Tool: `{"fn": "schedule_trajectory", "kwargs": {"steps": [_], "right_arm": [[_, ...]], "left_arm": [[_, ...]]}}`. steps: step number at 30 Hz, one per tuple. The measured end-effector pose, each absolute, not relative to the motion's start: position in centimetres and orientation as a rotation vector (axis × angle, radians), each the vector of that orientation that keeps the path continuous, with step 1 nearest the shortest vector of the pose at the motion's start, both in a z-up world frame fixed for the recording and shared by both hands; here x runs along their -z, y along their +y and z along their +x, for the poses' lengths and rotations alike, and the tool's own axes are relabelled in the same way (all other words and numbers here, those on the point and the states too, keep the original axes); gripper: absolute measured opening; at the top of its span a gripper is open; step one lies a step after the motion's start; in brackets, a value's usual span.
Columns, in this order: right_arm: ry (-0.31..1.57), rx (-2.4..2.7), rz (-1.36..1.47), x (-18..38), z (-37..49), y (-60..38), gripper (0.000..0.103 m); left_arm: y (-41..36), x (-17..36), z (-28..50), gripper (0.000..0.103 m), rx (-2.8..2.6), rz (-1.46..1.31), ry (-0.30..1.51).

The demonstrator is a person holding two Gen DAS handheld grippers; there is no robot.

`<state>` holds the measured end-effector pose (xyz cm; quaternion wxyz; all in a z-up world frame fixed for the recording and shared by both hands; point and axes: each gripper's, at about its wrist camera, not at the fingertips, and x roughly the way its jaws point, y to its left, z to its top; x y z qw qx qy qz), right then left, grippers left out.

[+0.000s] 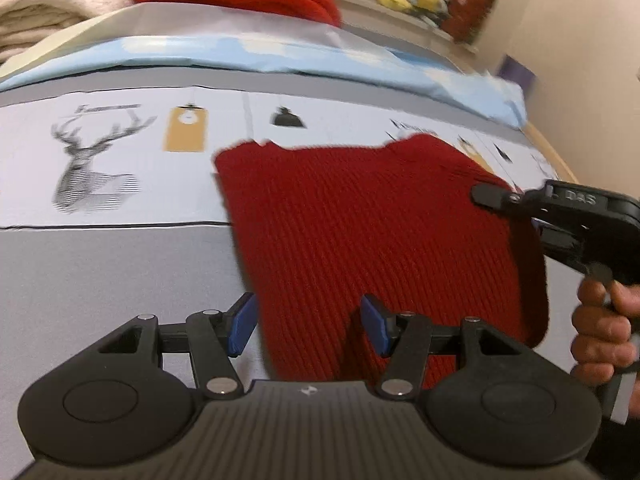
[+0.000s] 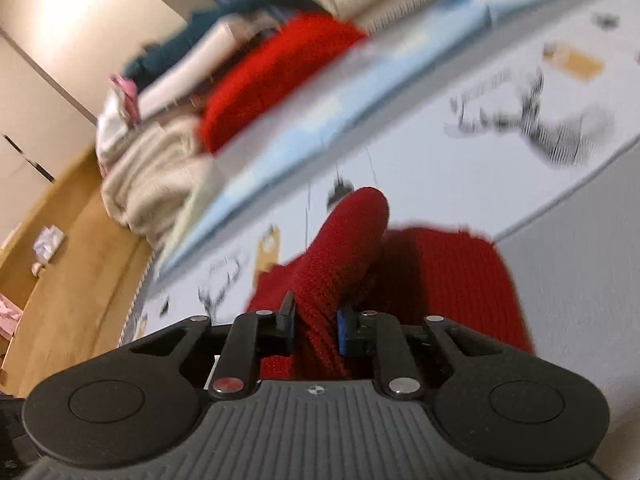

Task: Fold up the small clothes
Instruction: 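Lay the folded hem down and open both tools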

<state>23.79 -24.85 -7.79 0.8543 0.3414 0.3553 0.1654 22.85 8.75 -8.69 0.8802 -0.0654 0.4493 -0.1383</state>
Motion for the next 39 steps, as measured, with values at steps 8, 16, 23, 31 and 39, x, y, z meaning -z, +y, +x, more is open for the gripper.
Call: {"fn": "schedule_trajectory", "kwargs": {"steps": [8, 16, 23, 31, 39], "right_arm": [[0.995, -0.218, 0.515, 12.1, 25.8, -23.2, 0.021], [0.950, -0.300, 0.417, 8.4, 23.6, -24.5, 0.027], [1.071, -0.352, 0.217, 9.7, 22.1, -24.7, 0.044], [1.109, -0.363, 0.003, 10.8, 20.1, -23.2, 0.045], [0.808, -0.258, 0.074, 4.0, 13.8, -25.7, 0.064]], "left_arm": [[5.1, 12.3, 23.1, 0.065, 0.283, 0.052, 1.088], [6.6, 11.8, 23.0, 0.066, 0.269, 0.024, 1.101], [6.3, 11.3, 22.6, 0.066, 0.277, -0.003, 1.098], [5.0, 11.6, 21.2, 0.072, 0.226, 0.142, 1.075], [5.8, 5.4, 15.7, 0.085, 0.090, 0.128, 0.830]]}}
